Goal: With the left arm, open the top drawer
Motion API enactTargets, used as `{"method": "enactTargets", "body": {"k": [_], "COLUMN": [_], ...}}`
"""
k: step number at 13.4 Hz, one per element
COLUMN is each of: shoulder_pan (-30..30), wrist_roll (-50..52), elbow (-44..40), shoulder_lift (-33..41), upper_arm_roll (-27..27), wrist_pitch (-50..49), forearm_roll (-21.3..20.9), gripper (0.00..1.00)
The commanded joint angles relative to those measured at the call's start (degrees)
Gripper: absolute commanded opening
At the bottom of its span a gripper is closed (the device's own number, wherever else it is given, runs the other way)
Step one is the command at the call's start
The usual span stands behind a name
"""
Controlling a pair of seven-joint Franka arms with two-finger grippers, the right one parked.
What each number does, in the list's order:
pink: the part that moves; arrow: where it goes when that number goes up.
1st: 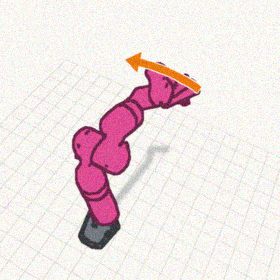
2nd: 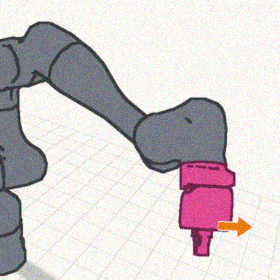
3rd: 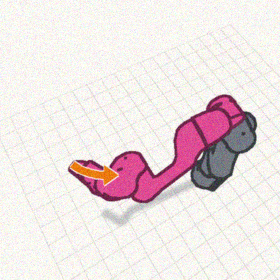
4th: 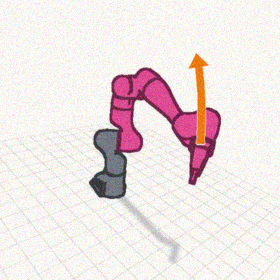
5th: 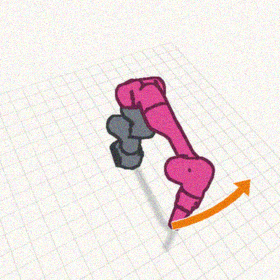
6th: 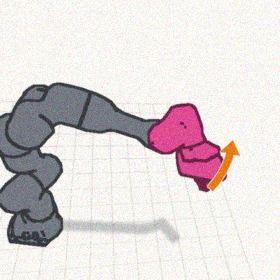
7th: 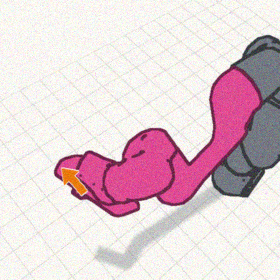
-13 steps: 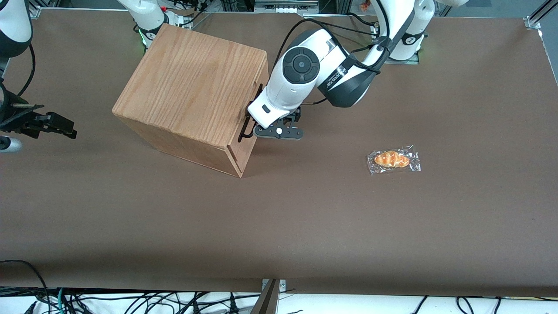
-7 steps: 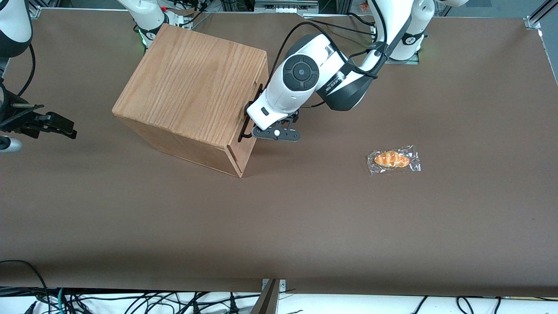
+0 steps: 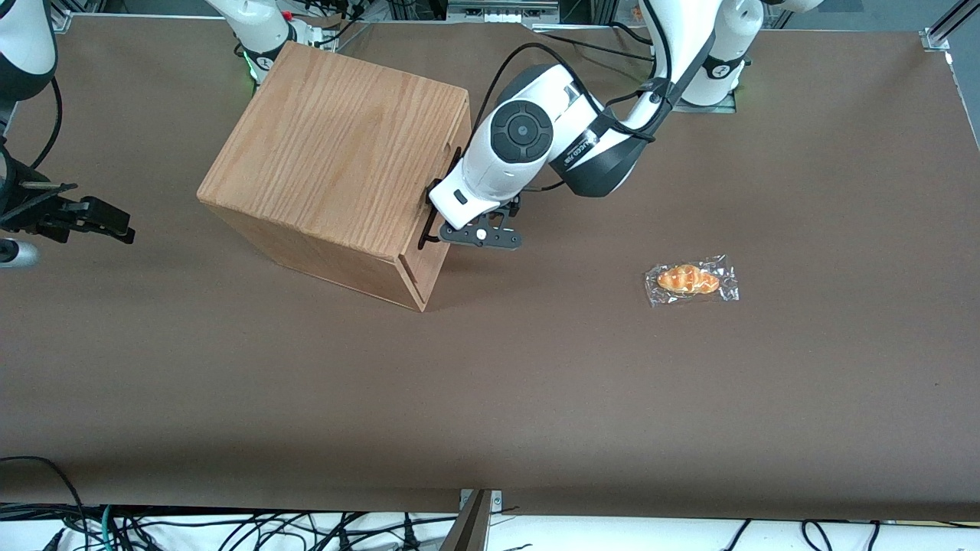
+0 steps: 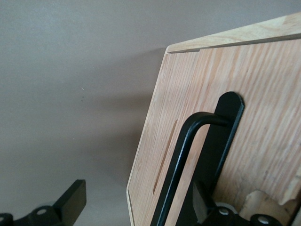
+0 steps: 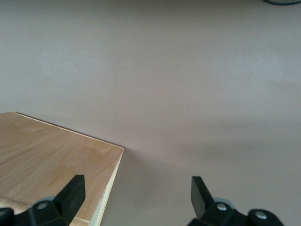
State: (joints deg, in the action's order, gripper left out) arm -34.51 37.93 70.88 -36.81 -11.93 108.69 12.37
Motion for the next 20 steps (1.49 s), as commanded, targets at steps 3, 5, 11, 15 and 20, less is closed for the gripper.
{"method": "enactTargets", "body": {"k": [3, 5, 11, 15, 20], "shoulder_pan": [-0.8, -0.8, 0.0, 0.1, 0.4], "wrist_roll": [-3.2, -3.2, -3.3, -3.5, -3.9], "elbow": [-1.4, -1.3, -1.3, -1.0, -0.4], "shoulder_lift": [-1.6, -1.7, -1.6, -1.7, -1.7], "upper_arm_roll": [0.4, 0.4, 0.5, 0.6, 0.8], "wrist_pitch": [0.5, 1.2, 1.2, 1.2, 1.2], "forearm_roll": [1.7, 1.6, 1.4, 1.0, 0.8], "gripper": [1.00, 1.00, 1.00, 1.00, 1.00]}}
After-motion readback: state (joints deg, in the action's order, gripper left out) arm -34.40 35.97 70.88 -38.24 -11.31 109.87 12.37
